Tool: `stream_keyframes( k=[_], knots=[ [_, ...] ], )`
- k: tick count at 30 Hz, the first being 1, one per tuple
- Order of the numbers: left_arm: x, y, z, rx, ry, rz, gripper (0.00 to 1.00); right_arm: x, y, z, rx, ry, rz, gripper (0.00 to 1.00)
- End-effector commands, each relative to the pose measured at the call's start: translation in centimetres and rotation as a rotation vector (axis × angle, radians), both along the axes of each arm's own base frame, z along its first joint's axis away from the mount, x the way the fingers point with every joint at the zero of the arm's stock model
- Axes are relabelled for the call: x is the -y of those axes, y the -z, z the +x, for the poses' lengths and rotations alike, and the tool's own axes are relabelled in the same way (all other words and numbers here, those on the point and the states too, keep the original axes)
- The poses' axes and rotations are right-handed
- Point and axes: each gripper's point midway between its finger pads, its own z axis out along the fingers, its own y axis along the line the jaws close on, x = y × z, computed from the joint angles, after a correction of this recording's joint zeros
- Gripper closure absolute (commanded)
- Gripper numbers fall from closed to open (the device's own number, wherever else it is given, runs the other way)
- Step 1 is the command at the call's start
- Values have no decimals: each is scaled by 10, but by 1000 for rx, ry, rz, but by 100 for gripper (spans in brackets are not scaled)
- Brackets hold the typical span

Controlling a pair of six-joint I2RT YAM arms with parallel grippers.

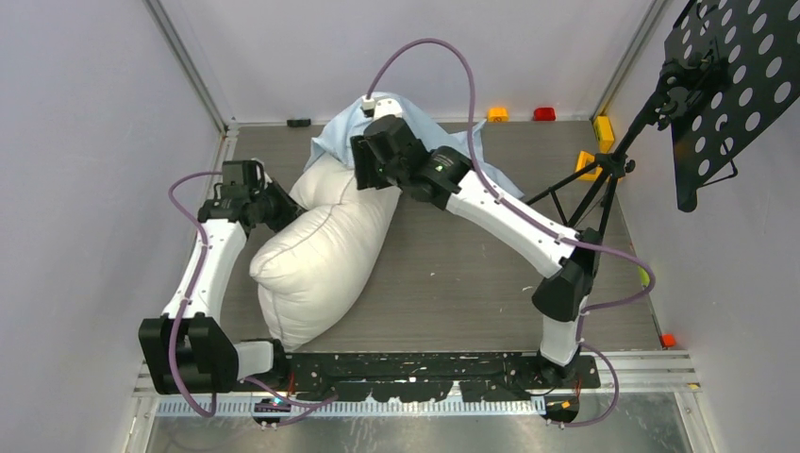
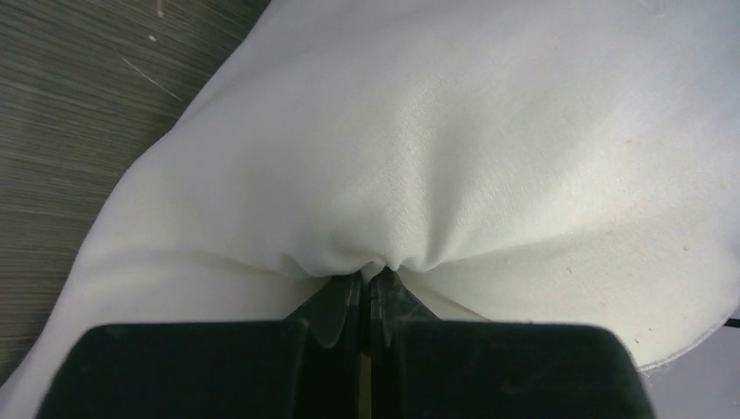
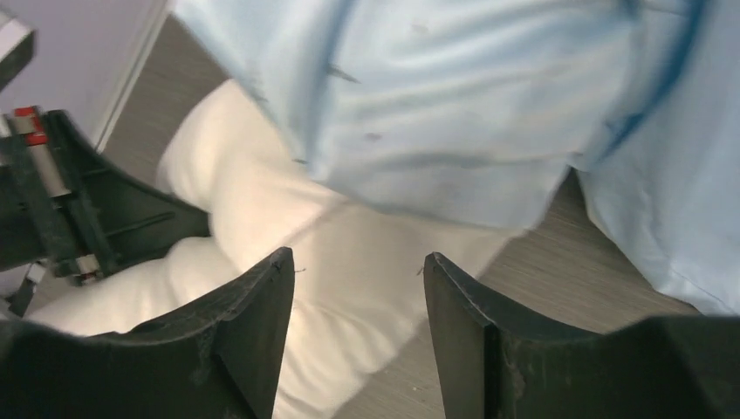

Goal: Put the pillow into the pillowcase

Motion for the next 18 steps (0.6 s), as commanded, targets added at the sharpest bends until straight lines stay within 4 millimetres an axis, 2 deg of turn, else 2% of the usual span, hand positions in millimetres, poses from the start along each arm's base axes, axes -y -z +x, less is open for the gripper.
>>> stream_keyframes(
  k=[1,4,9,18],
  knots=[
    [-28,34,-9,-83,-32,105,100,43,-2,34,88,137,-13,41],
    [-29,33,-9,-73,-26,107,100,53,20,46,91,170,-31,43],
    [-30,31,-9,-64,-21,118,100,47,55,67,102,182,-108,44],
    [-32,31,-10,-70,-24,129,100,56,78,110,228,349,-199,45]
  ],
)
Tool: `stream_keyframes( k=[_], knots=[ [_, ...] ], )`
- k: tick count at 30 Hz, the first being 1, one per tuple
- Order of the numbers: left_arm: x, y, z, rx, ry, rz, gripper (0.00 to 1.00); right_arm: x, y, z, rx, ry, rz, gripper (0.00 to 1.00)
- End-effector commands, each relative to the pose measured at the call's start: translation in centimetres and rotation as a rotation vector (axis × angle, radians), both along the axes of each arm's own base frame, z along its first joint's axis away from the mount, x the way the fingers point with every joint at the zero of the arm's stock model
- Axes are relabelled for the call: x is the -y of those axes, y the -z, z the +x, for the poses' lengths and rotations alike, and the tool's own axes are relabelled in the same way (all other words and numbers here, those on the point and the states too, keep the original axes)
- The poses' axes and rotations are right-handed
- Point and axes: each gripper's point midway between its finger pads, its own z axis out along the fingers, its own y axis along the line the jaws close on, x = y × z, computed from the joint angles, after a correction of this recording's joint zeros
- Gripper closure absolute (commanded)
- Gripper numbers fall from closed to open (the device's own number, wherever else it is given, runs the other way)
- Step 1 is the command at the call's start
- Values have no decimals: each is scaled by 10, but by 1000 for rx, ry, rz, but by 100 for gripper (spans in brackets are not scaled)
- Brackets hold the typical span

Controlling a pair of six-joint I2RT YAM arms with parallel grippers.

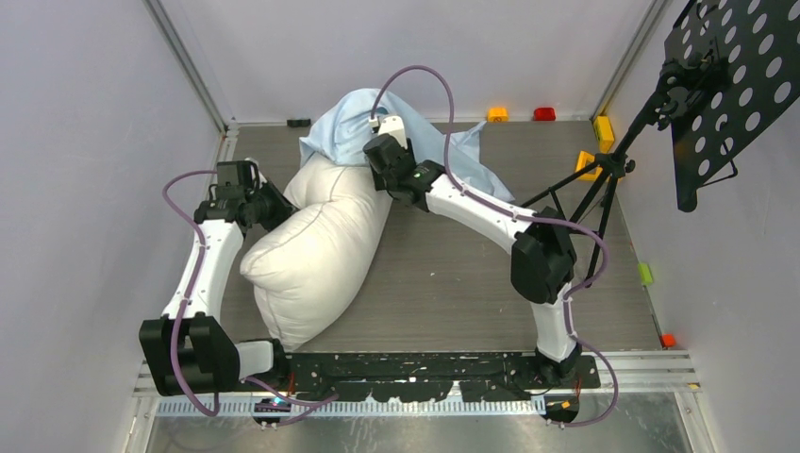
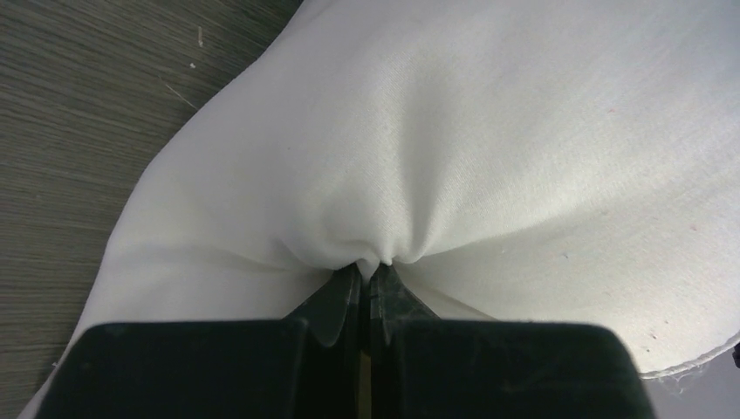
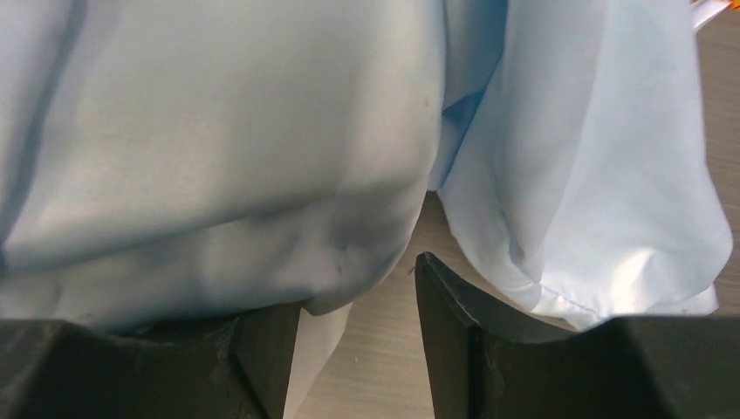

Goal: Put the pillow into the pillowcase

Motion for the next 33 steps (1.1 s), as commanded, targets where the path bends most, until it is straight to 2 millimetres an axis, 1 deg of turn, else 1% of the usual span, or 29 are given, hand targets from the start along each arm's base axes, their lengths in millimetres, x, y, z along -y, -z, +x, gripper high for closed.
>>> stream_keyframes(
  k=[1,4,7,8,10,11,13,14,16,17,19,20,21,22,23,24,25,27,29,30,32,33],
  knots=[
    [-13,27,-13,-93,-14,77,100,1,-28,33,180,105,20,46],
    [-15,27,-13,-94,-21,87,100,2,-29,45,227,139,7,52],
    [-17,28,-13,-94,-26,97,100,5,-28,52,252,162,2,56],
    [-18,29,-13,-96,-30,102,100,5,-29,53,257,165,5,60],
    [-19,29,-13,-95,-32,106,100,6,-34,54,265,168,6,70],
    [-18,30,-13,-96,-33,104,100,7,-39,52,265,172,2,79],
    [-17,31,-11,-96,-36,95,100,6,-61,42,276,182,0,97],
    [-17,31,-8,-90,-39,88,100,3,-76,31,275,170,-3,99],
    [-15,29,-1,-76,-49,67,100,-12,-116,0,283,117,6,100],
    [-12,27,2,-70,-55,46,100,-25,-141,-22,293,66,30,100],
    [-5,24,10,-60,-62,4,100,-60,-181,-67,278,-97,97,100],
    [-1,22,13,-53,-63,-10,100,-75,-195,-84,268,-165,130,100],
    [3,19,16,-46,-62,-21,100,-86,-201,-96,243,-224,151,100],
    [7,15,19,-35,-62,-30,100,-96,-204,-102,218,-272,176,100],
    [10,10,23,-24,-62,-39,100,-99,-202,-103,197,-290,179,100],
    [11,8,28,-17,-64,-47,100,-99,-197,-99,185,-286,171,100],
    [11,5,34,-7,-71,-53,100,-100,-187,-93,161,-285,161,100],
    [12,-5,51,19,-62,-54,100,-94,-159,-75,77,-265,170,100],
    [15,-10,66,9,-34,-61,97,-83,-131,-55,-8,-219,196,100],
    [18,-18,77,28,-9,-62,94,-75,-117,-43,-39,-185,199,100],
    [16,-28,90,29,17,-37,82,-59,-92,-24,-90,-126,192,100],
    [16,-38,96,47,33,-22,75,-52,-79,-15,-111,-100,181,100]
  ],
)
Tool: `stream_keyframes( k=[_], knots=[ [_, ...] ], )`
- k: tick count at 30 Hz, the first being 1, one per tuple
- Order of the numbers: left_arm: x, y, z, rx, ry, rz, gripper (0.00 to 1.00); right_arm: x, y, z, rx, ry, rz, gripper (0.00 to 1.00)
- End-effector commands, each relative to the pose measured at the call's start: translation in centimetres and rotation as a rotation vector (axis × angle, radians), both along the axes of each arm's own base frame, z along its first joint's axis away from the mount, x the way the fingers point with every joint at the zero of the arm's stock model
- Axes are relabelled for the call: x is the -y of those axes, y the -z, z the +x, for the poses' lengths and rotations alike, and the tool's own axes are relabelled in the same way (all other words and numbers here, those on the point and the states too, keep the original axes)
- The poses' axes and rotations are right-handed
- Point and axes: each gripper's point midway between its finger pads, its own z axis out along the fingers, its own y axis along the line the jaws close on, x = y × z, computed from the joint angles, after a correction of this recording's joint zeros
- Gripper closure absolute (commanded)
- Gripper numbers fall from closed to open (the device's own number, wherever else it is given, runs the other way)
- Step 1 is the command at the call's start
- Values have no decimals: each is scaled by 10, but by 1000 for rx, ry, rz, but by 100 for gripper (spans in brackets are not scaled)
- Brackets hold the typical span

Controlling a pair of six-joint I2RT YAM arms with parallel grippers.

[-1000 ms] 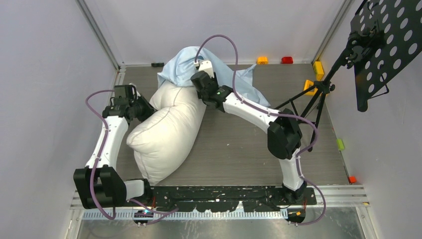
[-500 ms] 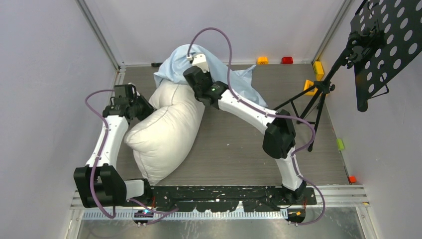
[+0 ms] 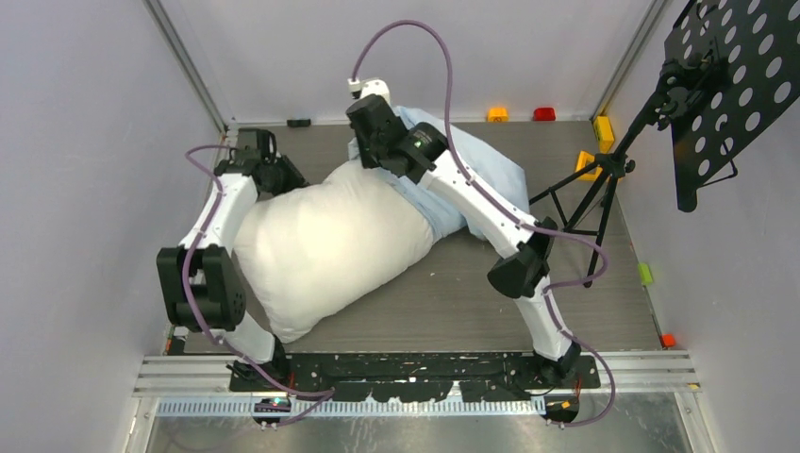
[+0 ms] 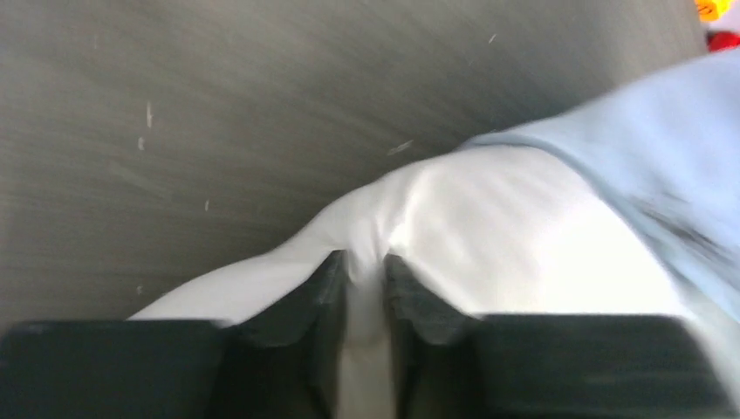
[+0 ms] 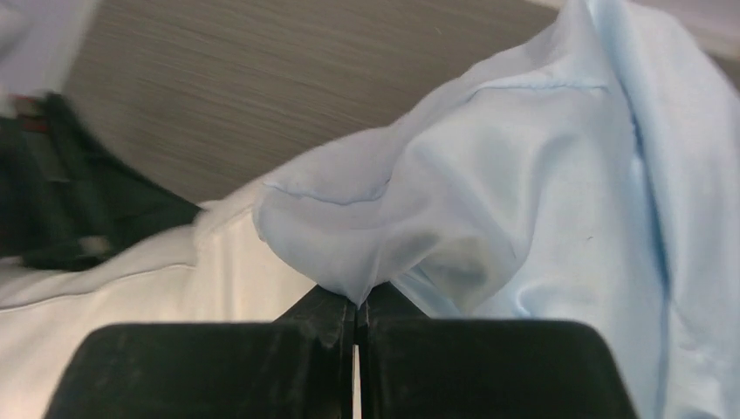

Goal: Put the pillow into the pillowcase

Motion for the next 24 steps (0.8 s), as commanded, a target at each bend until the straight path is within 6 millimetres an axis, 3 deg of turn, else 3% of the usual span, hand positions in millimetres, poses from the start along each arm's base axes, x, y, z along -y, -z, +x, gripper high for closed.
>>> stream_keyframes(
  k=[1,3,4,6,8,10,14,19,24],
  knots=[
    [2,-64,42,174,69,22,64,20,66,41,-172,90,31,100],
    [-2,-86,41,220,84,65,39,29,82,52,-201,121,14,100],
    [-7,-100,36,251,79,99,21,33,87,56,-212,132,6,100],
    [-19,-119,19,293,61,177,9,36,93,58,-222,143,-2,100],
    [-33,-129,-4,310,36,262,5,37,91,58,-223,145,1,95],
    [-45,-128,-31,305,10,327,4,40,85,54,-214,154,-1,81],
    [-62,-88,-84,212,-18,412,2,56,70,43,-159,177,-61,52],
    [-74,-51,-127,131,-49,464,0,80,56,18,-109,192,-125,41],
    [-66,-18,-134,69,-40,417,0,97,68,-4,-102,184,-203,37]
  ],
)
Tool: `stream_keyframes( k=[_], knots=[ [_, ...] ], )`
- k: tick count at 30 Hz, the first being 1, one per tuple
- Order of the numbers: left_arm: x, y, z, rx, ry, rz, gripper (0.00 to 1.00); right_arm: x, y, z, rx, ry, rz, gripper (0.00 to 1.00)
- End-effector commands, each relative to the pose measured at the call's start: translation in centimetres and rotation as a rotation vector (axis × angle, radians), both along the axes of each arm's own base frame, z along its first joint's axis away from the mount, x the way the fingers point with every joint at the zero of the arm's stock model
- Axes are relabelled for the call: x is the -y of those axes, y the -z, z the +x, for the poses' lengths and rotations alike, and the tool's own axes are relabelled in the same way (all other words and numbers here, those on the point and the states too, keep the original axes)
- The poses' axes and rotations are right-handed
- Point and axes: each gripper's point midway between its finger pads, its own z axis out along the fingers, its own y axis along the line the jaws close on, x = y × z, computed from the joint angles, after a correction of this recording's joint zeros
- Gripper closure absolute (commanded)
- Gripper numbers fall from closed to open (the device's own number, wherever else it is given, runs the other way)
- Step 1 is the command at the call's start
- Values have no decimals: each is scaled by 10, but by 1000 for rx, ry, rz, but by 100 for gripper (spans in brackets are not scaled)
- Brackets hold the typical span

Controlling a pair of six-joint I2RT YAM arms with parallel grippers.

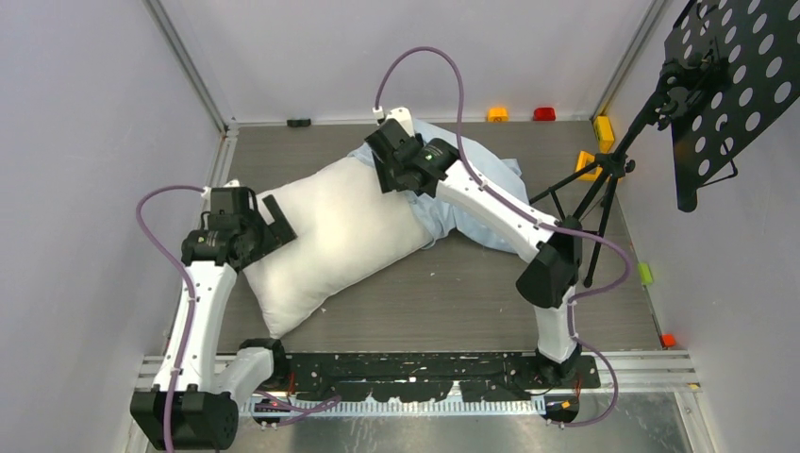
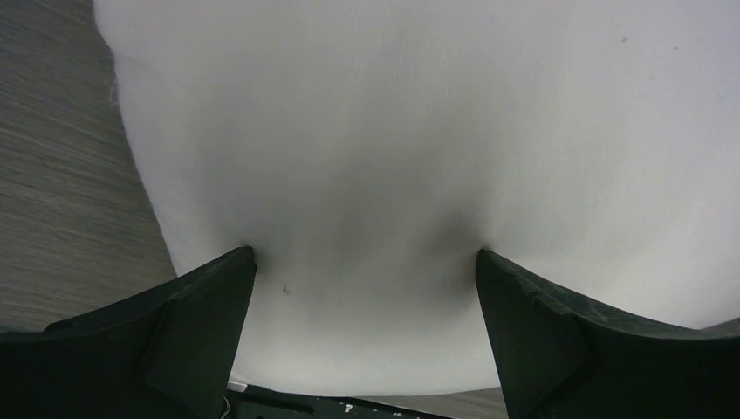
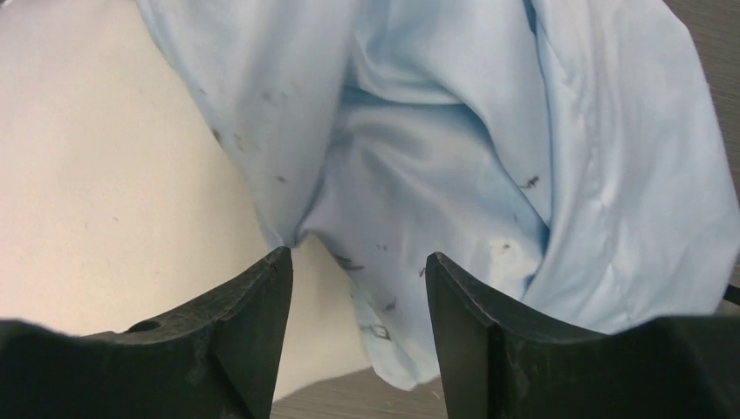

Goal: Put the pillow into the pillowcase

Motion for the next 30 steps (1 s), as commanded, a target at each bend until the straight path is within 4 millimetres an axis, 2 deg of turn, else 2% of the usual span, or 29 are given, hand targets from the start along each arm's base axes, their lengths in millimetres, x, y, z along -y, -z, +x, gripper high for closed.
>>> stream_keyframes(
  k=[1,6,9,11,13,15,16,18,19,20,21,23,24,25,27,30],
  knots=[
    [1,22,-2,-51,-10,-10,0,19,-21,-11,82,7,-27,37],
    [7,47,5,-84,-11,-51,1,25,8,-16,52,-5,-70,35],
    [9,56,8,-95,-15,-63,11,31,11,-15,68,9,-91,35],
    [9,61,9,-101,-17,-62,23,40,13,-9,87,35,-125,36],
    [7,64,8,-106,-21,-54,31,50,17,-1,101,61,-164,38],
    [6,67,8,-109,-24,-48,40,53,21,6,102,68,-186,49],
    [6,68,8,-108,-26,-49,47,48,22,8,97,59,-178,60],
    [16,71,11,-104,-7,-104,69,30,13,8,86,29,-138,86],
    [26,71,15,-93,8,-158,82,13,1,5,95,7,-105,97],
    [40,69,18,-82,29,-221,94,-9,-13,0,109,-30,-69,99],
    [54,67,22,-72,48,-257,100,-37,-25,-11,115,-90,-31,100],
    [82,49,30,-23,87,-275,100,-95,-47,-37,113,-216,61,100],
    [100,32,34,23,117,-284,100,-123,-55,-55,113,-277,100,100],
    [108,20,38,52,117,-300,100,-140,-62,-66,115,-313,132,100],
    [109,6,45,88,82,-330,100,-159,-64,-78,98,-345,187,100],
    [87,0,54,104,11,-298,100,-155,-67,-77,104,-312,211,100]
  ],
)
